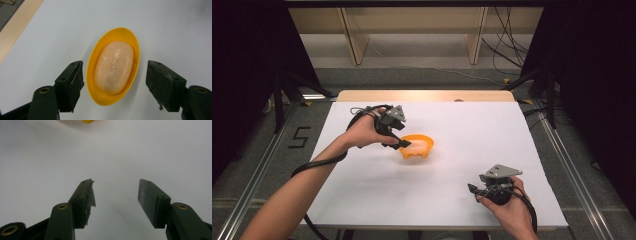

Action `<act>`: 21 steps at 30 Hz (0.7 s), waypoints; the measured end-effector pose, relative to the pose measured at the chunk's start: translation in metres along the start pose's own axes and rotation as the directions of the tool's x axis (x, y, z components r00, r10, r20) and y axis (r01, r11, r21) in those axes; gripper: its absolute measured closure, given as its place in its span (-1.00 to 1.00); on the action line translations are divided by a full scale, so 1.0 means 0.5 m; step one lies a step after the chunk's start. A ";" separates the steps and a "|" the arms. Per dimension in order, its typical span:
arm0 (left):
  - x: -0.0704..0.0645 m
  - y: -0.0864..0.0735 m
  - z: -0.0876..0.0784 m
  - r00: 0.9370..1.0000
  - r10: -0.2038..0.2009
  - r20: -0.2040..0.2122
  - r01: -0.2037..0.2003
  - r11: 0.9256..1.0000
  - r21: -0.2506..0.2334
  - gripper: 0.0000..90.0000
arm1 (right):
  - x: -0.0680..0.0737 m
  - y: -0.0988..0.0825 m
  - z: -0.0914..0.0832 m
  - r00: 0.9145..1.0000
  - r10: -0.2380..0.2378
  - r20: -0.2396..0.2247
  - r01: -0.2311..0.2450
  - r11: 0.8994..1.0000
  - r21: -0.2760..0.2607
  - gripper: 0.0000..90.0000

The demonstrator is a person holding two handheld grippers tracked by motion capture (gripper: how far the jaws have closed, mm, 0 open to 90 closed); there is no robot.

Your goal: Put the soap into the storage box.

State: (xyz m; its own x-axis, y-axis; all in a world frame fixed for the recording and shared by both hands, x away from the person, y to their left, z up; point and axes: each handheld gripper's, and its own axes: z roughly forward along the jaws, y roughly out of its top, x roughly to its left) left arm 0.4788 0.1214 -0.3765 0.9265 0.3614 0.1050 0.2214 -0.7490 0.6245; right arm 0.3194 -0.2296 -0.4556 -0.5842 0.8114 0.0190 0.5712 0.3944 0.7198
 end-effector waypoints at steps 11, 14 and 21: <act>-0.027 -0.061 -0.049 0.986 -0.143 -0.084 0.136 0.987 -0.080 -0.33 | 0.000 0.000 0.000 1.000 0.006 -0.003 -0.006 1.000 0.007 0.02; -0.042 -0.081 -0.056 0.985 -0.152 -0.078 0.145 0.985 -0.088 -0.34 | 0.003 0.001 -0.003 1.000 0.018 0.008 -0.018 1.000 0.015 0.02; -0.076 -0.137 -0.065 0.984 -0.164 -0.073 0.158 0.985 -0.075 -0.35 | 0.003 0.001 -0.002 1.000 0.022 0.004 -0.022 1.000 0.017 0.02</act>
State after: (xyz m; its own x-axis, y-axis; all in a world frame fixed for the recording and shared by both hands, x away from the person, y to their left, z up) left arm 0.4187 0.1771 -0.3983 0.8530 0.5187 0.0574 0.3419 -0.6386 0.6894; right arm 0.3181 -0.2286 -0.4545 -0.5691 0.8217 0.0317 0.5938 0.3840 0.7071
